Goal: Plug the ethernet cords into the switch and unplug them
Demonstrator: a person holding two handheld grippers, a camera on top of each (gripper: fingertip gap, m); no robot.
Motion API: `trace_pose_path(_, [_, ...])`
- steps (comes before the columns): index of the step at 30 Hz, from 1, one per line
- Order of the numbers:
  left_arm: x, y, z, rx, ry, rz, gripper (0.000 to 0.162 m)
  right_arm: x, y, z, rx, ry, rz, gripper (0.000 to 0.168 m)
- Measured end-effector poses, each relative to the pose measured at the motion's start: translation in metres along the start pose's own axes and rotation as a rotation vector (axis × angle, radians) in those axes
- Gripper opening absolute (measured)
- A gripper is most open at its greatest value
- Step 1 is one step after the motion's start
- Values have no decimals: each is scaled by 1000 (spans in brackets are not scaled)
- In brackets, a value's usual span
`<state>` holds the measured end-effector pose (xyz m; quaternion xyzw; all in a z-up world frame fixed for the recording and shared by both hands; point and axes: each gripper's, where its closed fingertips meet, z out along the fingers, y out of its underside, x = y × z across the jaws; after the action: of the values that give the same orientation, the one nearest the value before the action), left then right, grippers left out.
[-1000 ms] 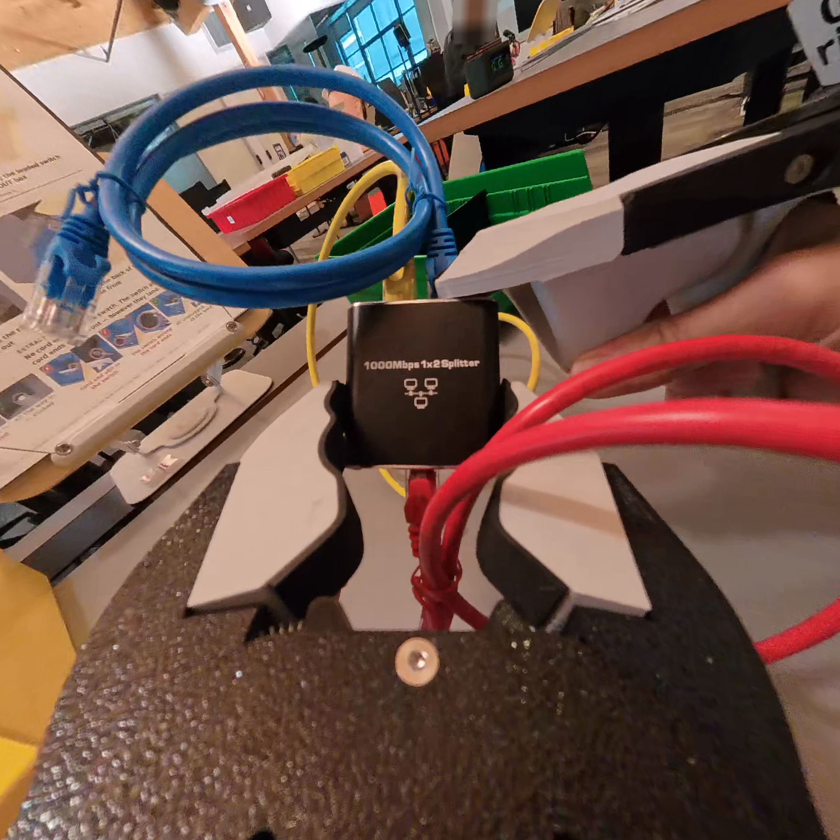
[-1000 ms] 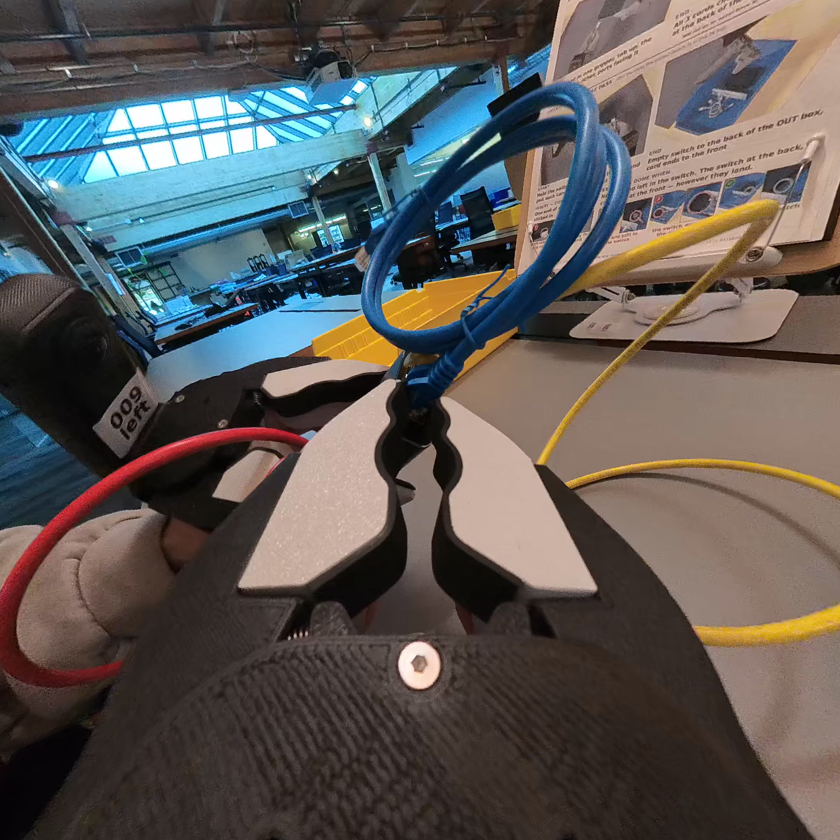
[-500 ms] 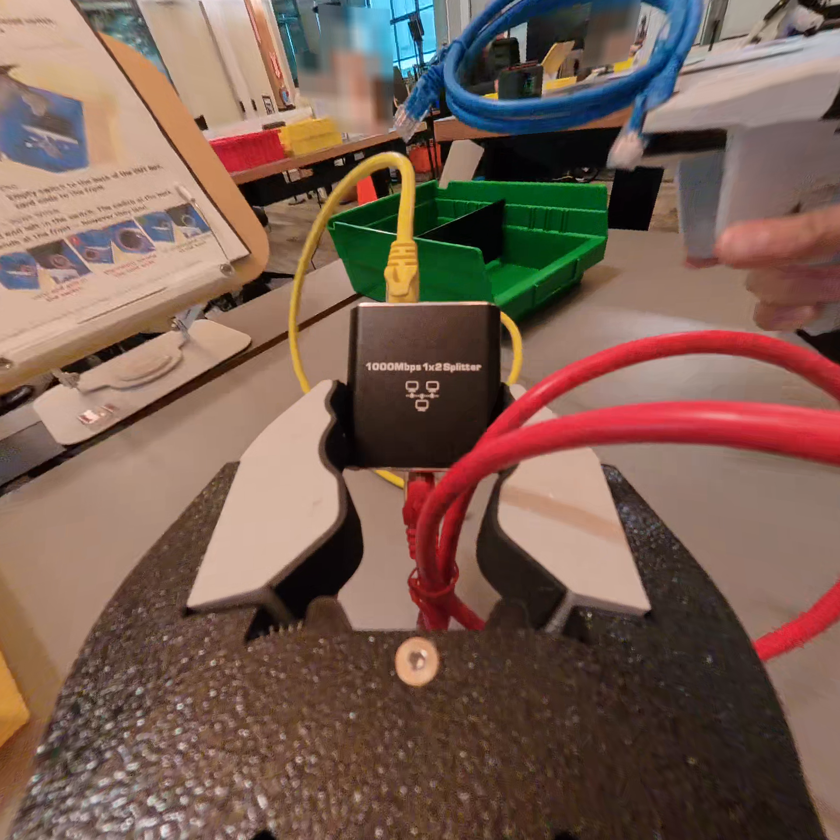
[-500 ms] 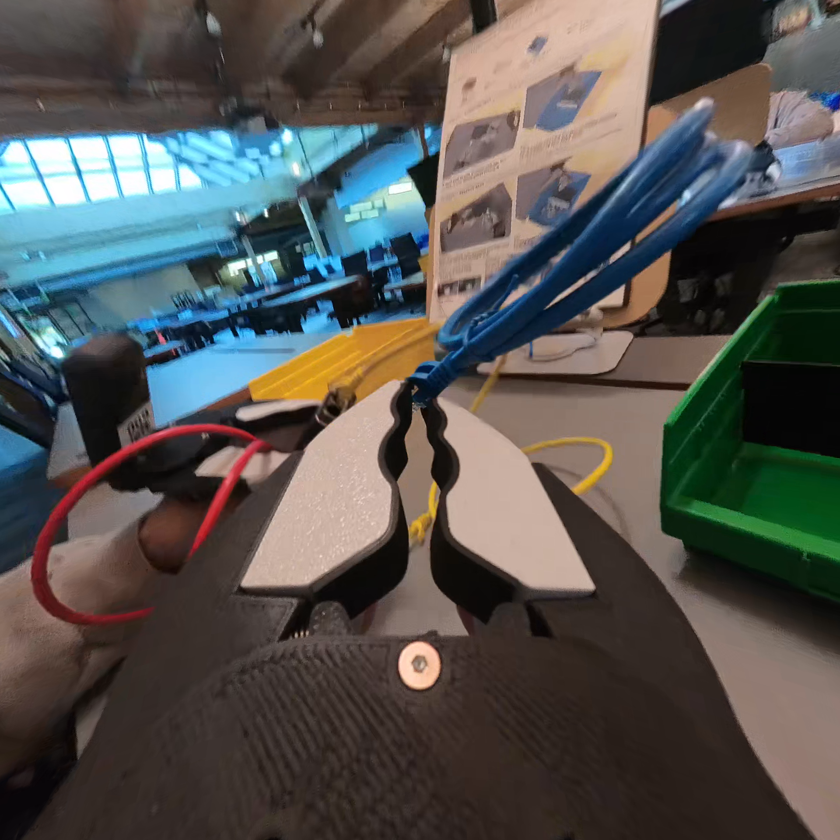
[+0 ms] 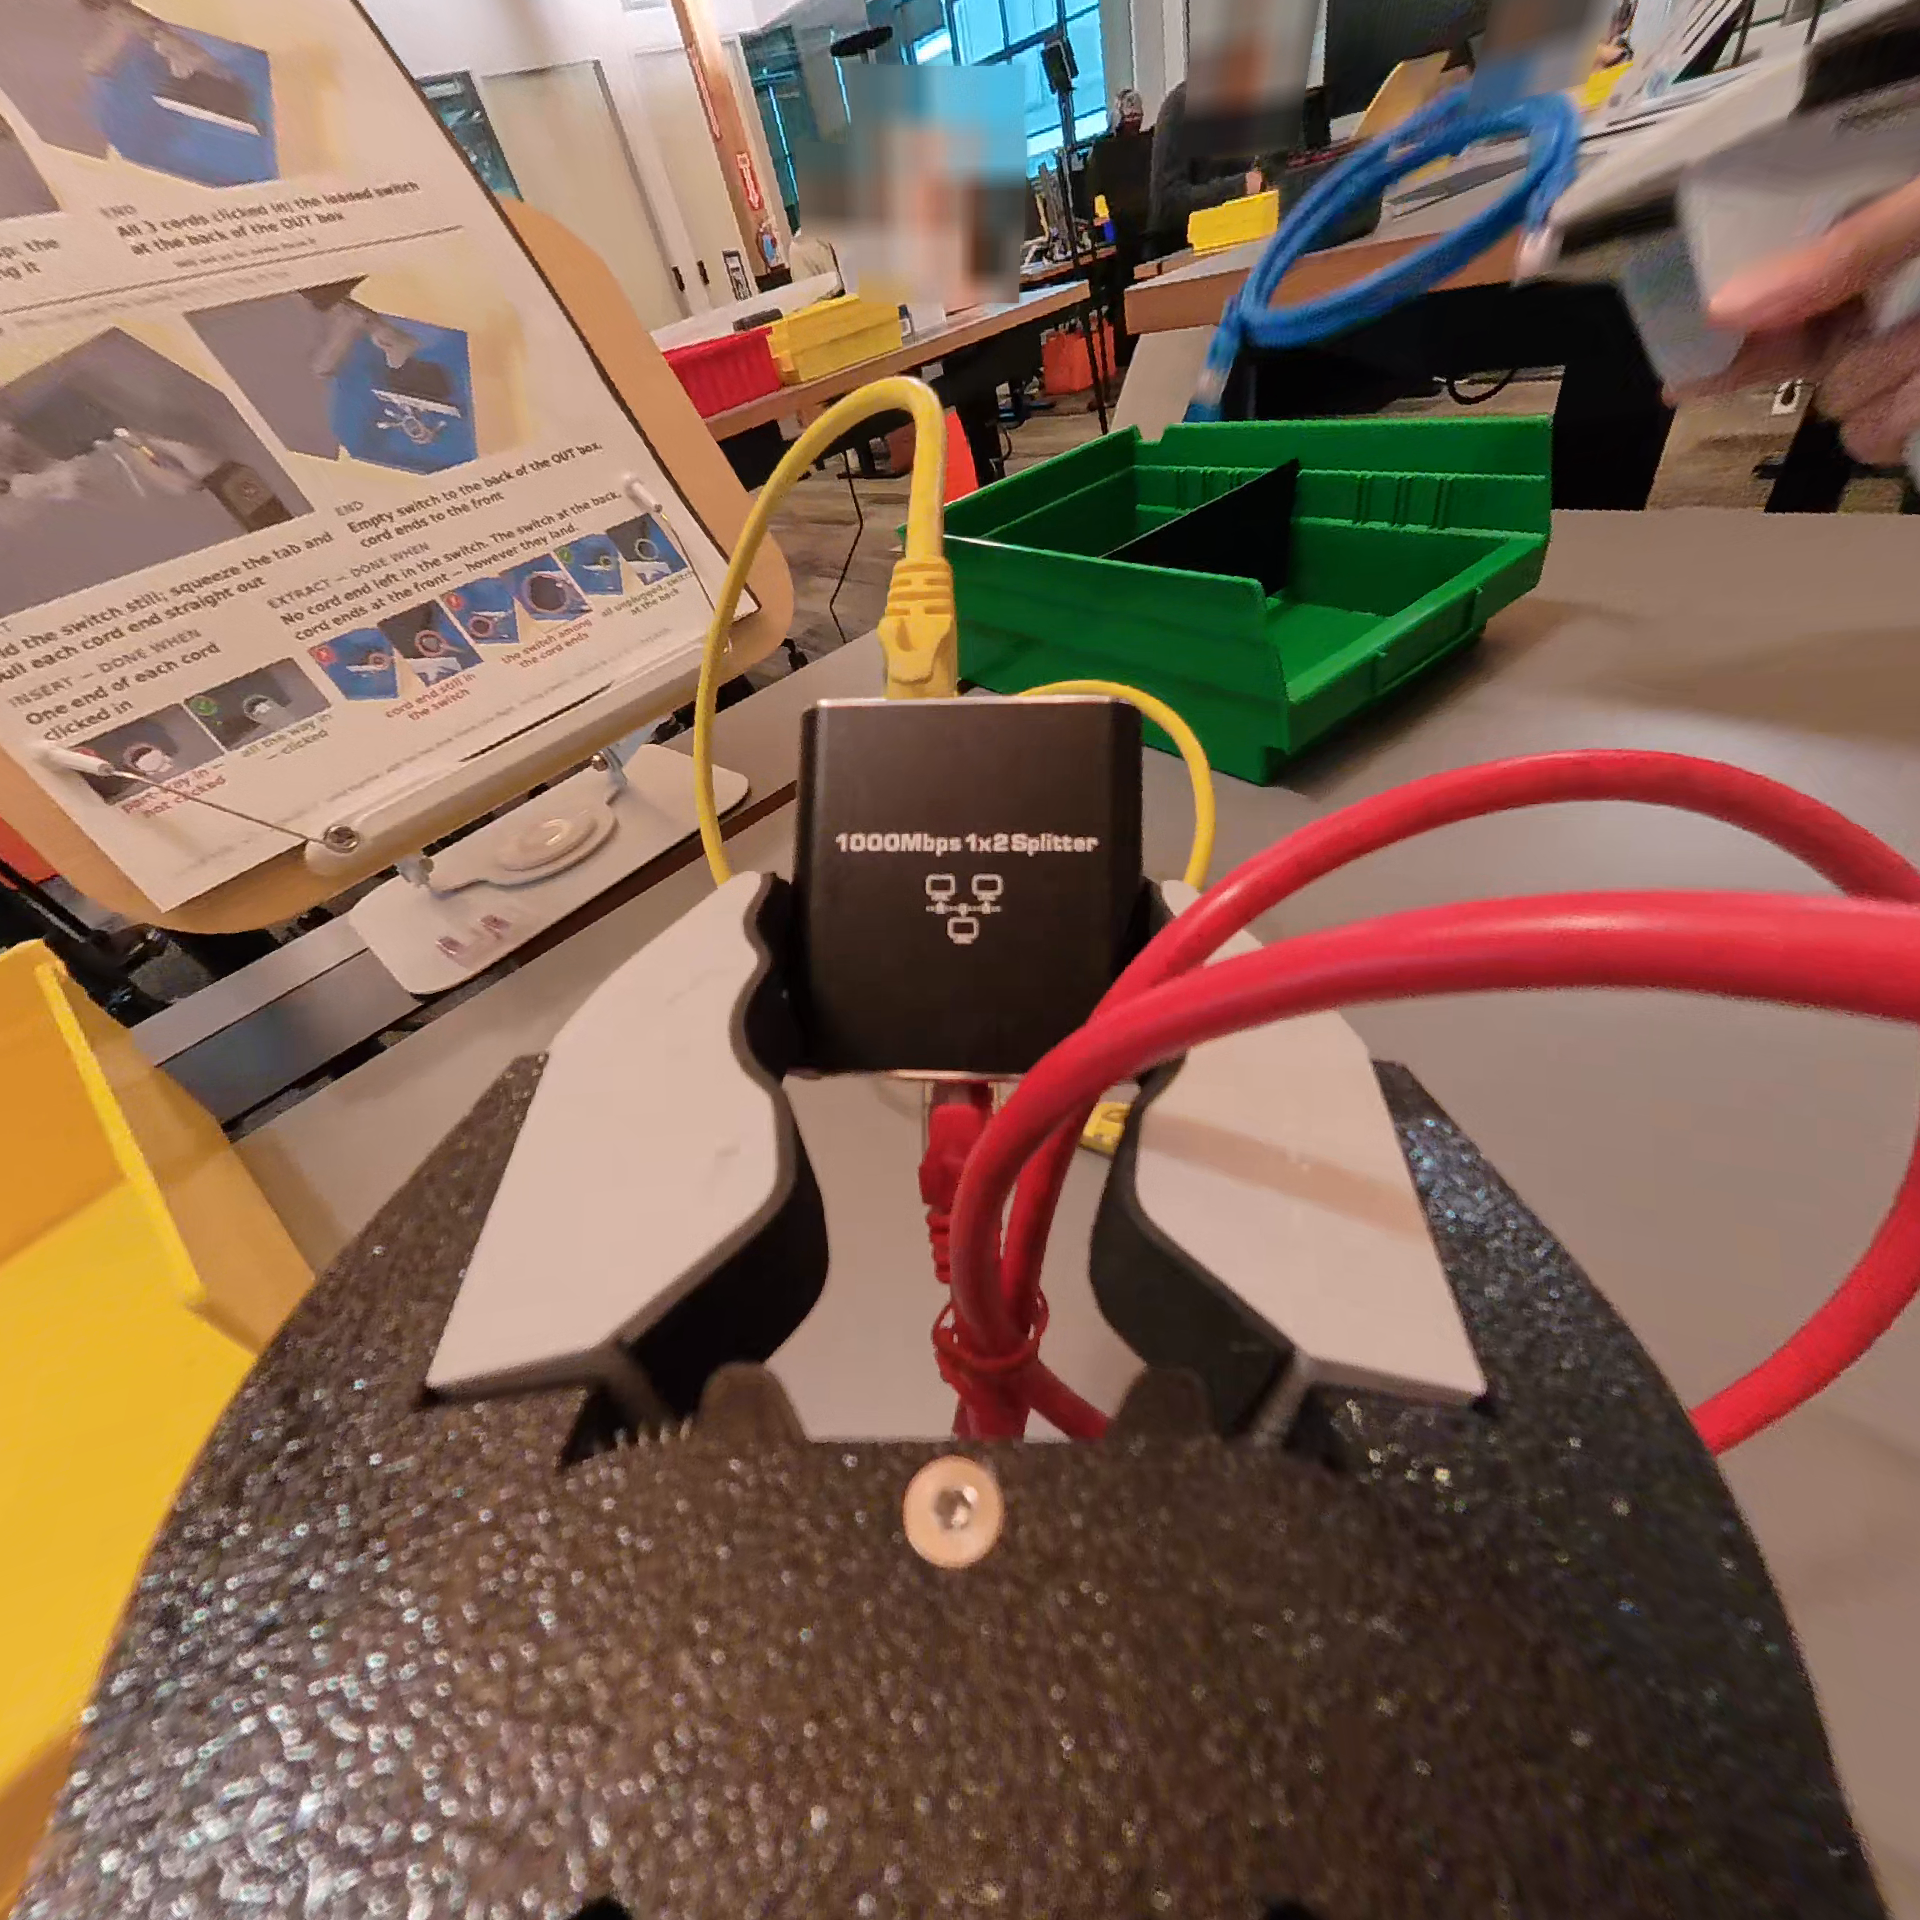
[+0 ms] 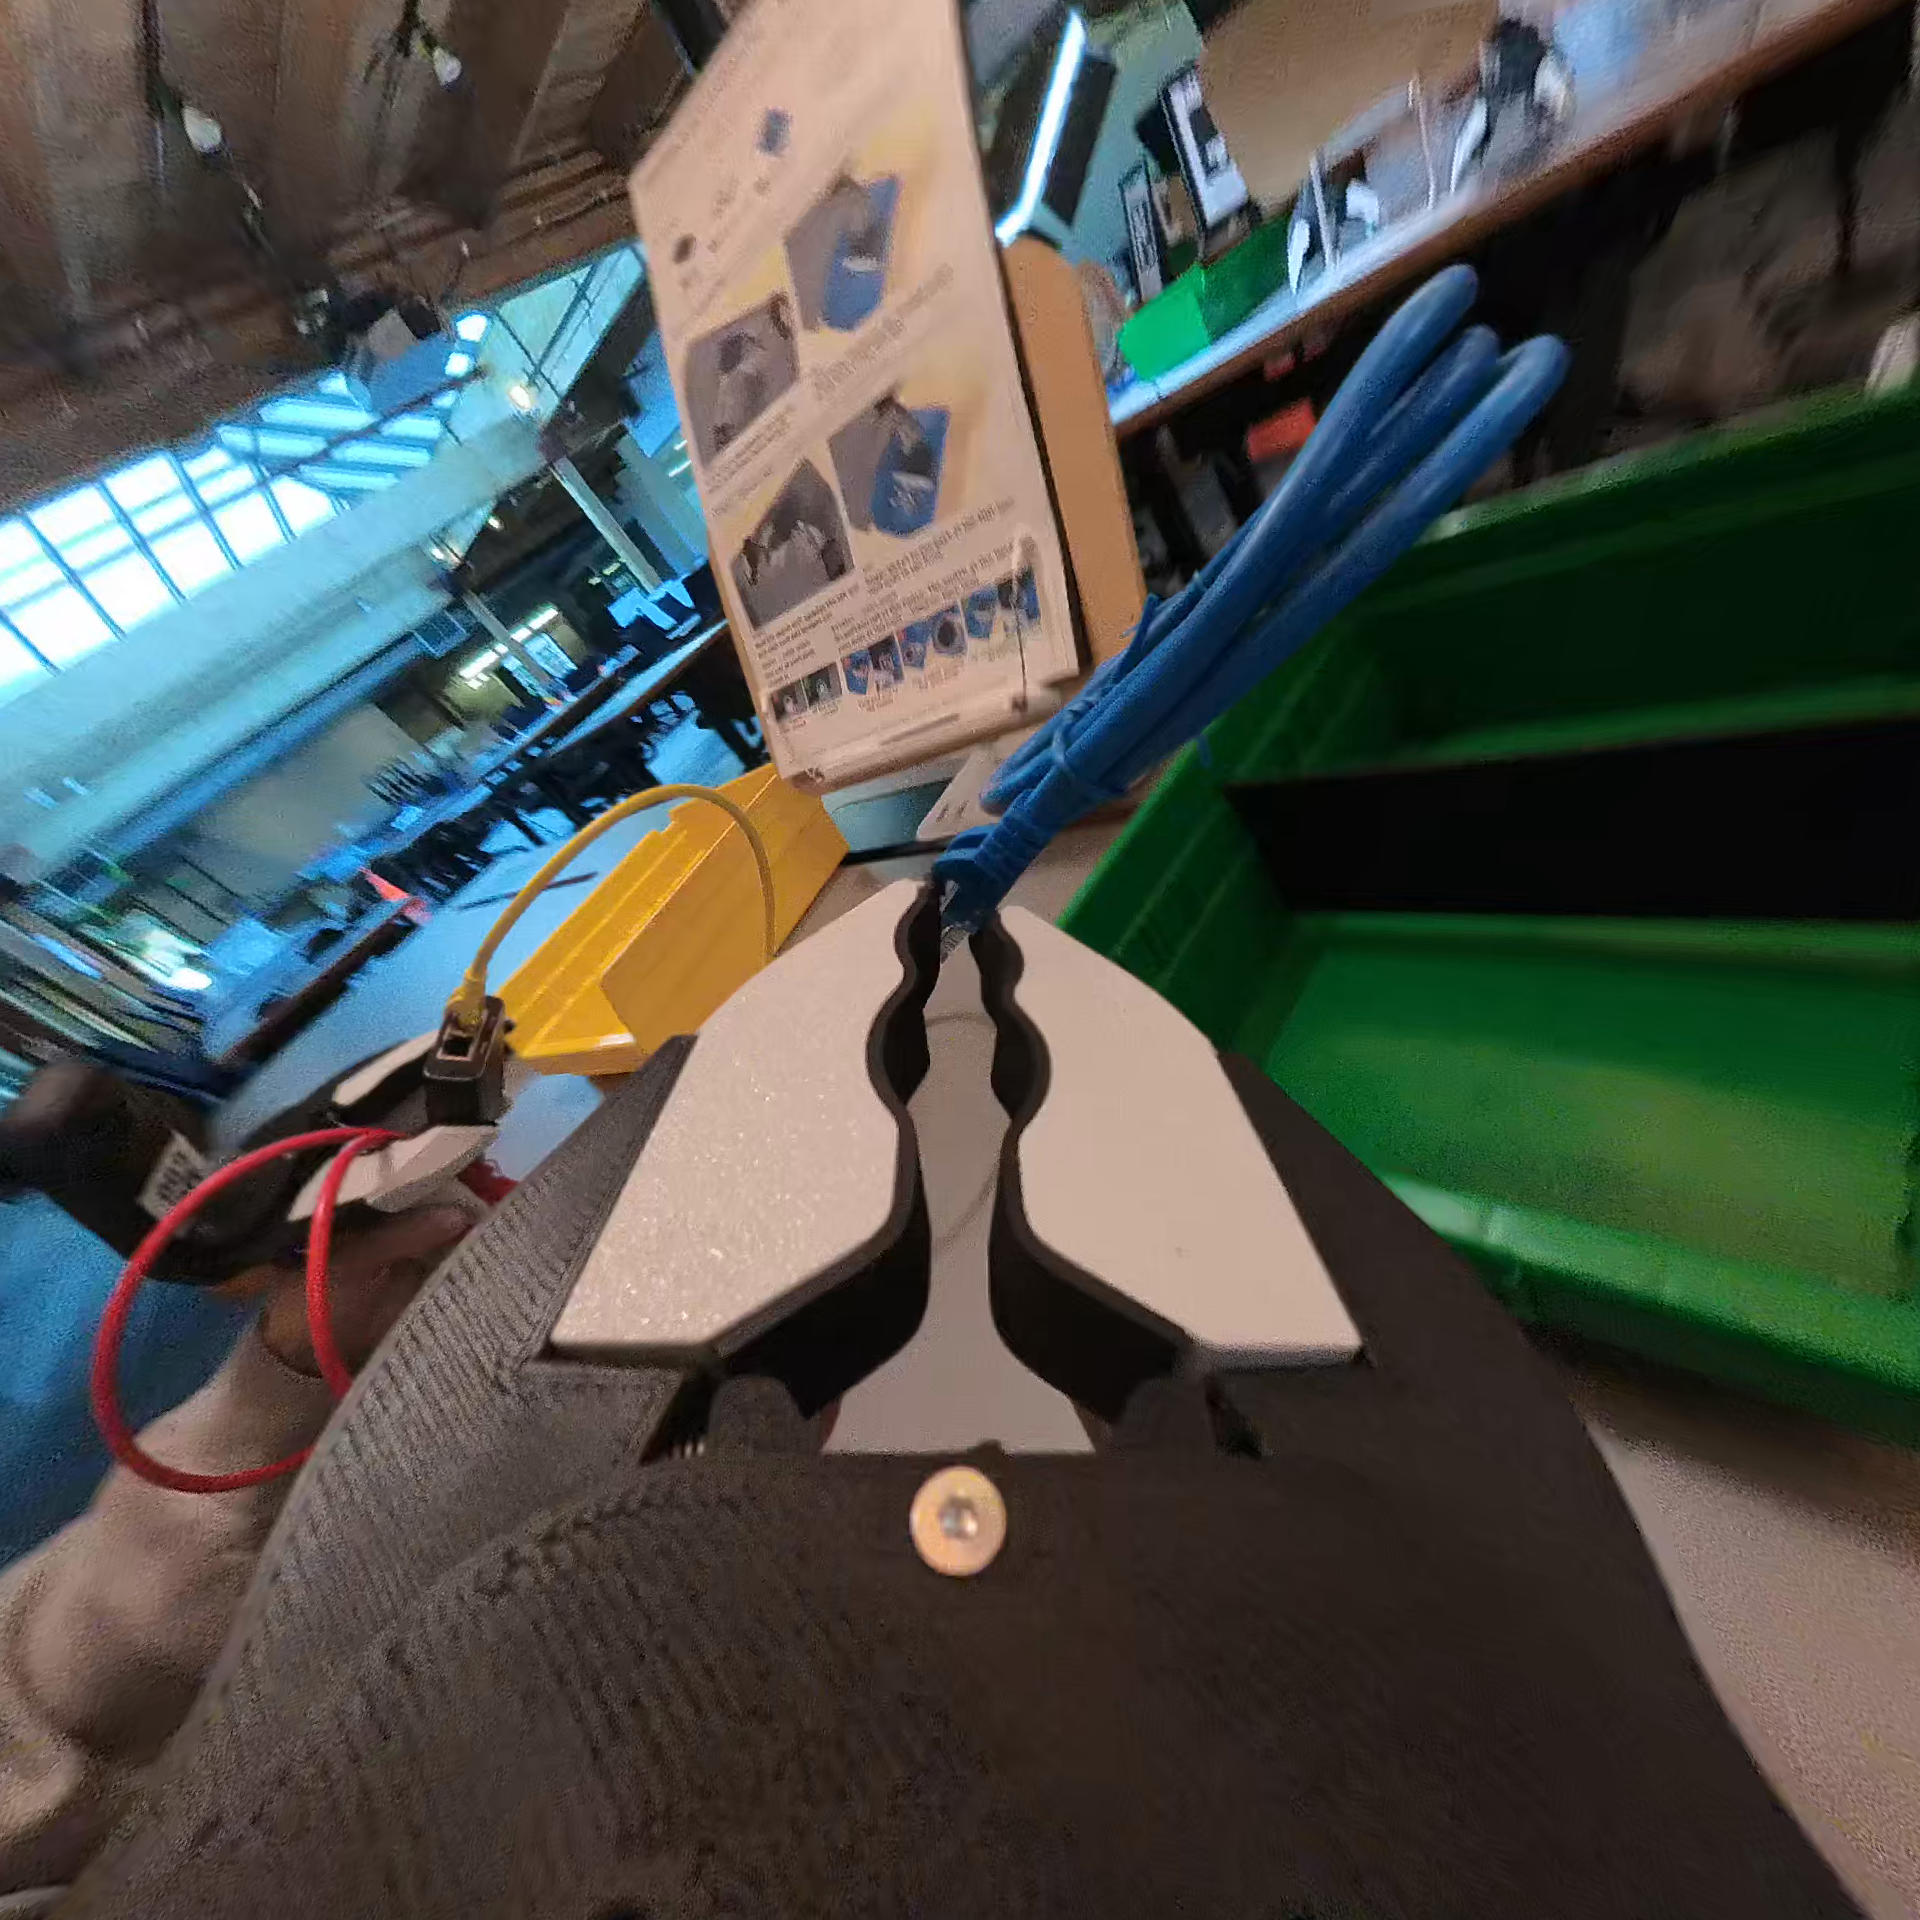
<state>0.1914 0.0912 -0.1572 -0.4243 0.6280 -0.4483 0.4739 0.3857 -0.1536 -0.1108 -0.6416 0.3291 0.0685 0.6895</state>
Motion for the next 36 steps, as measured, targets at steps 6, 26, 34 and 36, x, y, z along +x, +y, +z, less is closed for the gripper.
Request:
trace_pose_path(6, [0,3,0,-11,12,-11,62,53,43,21,-50,82,207,10])
trace_pose_path(26, [22,4,6,-22,64,56,63,-165,131,96,-177,-312,116,60])
trace_pose_path(34, [44,-6,6,9,93,161,63,-198,143,103,-127,-418,228,39])
trace_pose_path(36, [49,-7,7,10,103,173,63,-194,150,105,-149,-379,207,42])
